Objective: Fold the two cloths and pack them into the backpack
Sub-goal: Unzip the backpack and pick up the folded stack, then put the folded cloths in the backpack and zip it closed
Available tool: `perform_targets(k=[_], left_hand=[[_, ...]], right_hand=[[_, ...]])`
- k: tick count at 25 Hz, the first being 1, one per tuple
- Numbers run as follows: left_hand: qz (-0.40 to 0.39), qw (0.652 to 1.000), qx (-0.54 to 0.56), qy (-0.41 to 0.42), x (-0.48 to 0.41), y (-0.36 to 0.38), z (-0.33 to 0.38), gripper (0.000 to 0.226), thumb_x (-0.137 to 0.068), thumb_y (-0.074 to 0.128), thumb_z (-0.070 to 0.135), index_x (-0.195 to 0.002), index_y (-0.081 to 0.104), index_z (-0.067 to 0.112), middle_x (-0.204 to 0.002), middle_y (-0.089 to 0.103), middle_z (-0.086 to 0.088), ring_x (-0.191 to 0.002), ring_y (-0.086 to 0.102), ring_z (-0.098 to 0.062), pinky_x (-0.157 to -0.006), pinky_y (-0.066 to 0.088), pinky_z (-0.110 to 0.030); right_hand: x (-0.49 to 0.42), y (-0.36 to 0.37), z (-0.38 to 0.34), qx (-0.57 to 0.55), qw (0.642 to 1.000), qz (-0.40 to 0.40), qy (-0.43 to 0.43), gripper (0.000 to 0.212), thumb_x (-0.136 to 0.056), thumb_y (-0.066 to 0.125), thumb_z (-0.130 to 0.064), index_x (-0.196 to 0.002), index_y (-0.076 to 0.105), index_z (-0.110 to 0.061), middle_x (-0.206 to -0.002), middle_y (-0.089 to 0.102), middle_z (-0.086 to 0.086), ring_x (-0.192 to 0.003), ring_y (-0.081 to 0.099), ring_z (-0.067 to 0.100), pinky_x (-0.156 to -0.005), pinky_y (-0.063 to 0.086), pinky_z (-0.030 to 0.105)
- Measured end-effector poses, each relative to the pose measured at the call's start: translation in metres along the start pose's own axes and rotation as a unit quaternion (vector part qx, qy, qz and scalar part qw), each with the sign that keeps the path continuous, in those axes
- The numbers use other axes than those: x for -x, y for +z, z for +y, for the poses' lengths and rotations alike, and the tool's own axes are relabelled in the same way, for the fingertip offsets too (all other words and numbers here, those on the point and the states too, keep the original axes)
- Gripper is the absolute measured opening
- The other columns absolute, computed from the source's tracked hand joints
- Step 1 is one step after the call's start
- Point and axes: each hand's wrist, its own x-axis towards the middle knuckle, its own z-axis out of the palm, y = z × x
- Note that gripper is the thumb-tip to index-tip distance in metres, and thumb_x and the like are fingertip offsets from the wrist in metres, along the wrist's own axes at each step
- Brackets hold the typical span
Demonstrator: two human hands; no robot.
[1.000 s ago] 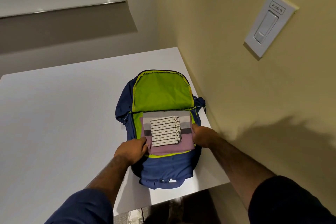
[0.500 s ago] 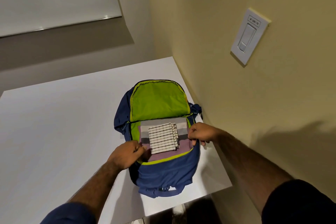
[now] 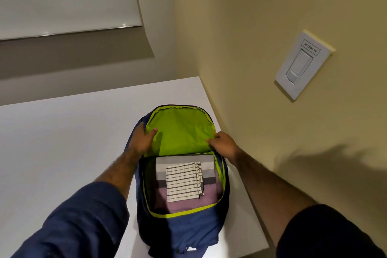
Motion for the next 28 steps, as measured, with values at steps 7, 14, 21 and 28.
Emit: perform_targets(k=[7,14,21,28], left_hand=[[-0.054,0.960,0.225,-0.157,-0.002,0.002,0.084,0.063,-0.096,0.030,0.077,-0.126,0.061,0.032,-0.124,0.068,0.002,-0.109,0.067,-0.018,-0.098,0.049,-0.039],[0.002,0.999,0.038,0.036,-0.011,-0.008,0.100,0.061,-0.087,0.057,0.070,-0.100,0.072,0.013,-0.093,0.071,0.000,-0.084,0.066,-0.014,-0.079,0.046,-0.032],[-0.028,0.993,0.015,0.110,0.051,-0.015,0.096,0.027,-0.077,0.082,0.035,-0.090,0.064,0.020,-0.095,0.071,0.007,-0.090,0.066,-0.011,-0.081,0.052,-0.037],[-0.109,0.928,-0.218,0.280,0.193,0.003,0.034,0.025,-0.085,0.059,0.016,-0.102,0.052,0.032,-0.125,0.058,0.024,-0.116,0.057,-0.003,-0.092,0.047,-0.031]], right_hand=[[-0.042,-0.014,-0.029,-0.096,0.995,0.030,0.019,0.076,-0.097,0.058,-0.053,-0.153,0.037,-0.006,-0.157,0.040,0.014,-0.140,0.043,0.030,-0.113,0.038,0.038],[-0.046,-0.020,-0.037,0.025,0.997,0.052,-0.056,0.090,-0.088,0.070,-0.054,-0.157,0.028,-0.013,-0.160,0.035,0.013,-0.144,0.038,0.031,-0.116,0.036,0.045],[0.006,-0.034,-0.057,0.350,0.898,0.104,-0.248,0.086,-0.092,0.070,-0.038,-0.160,0.020,-0.026,-0.168,0.017,0.005,-0.155,0.011,0.028,-0.123,0.018,0.050],[0.103,0.002,0.052,0.433,0.772,0.174,-0.431,0.032,-0.088,0.051,-0.026,-0.110,0.070,-0.012,-0.133,0.064,0.011,-0.127,0.058,0.033,-0.107,0.042,0.051]])
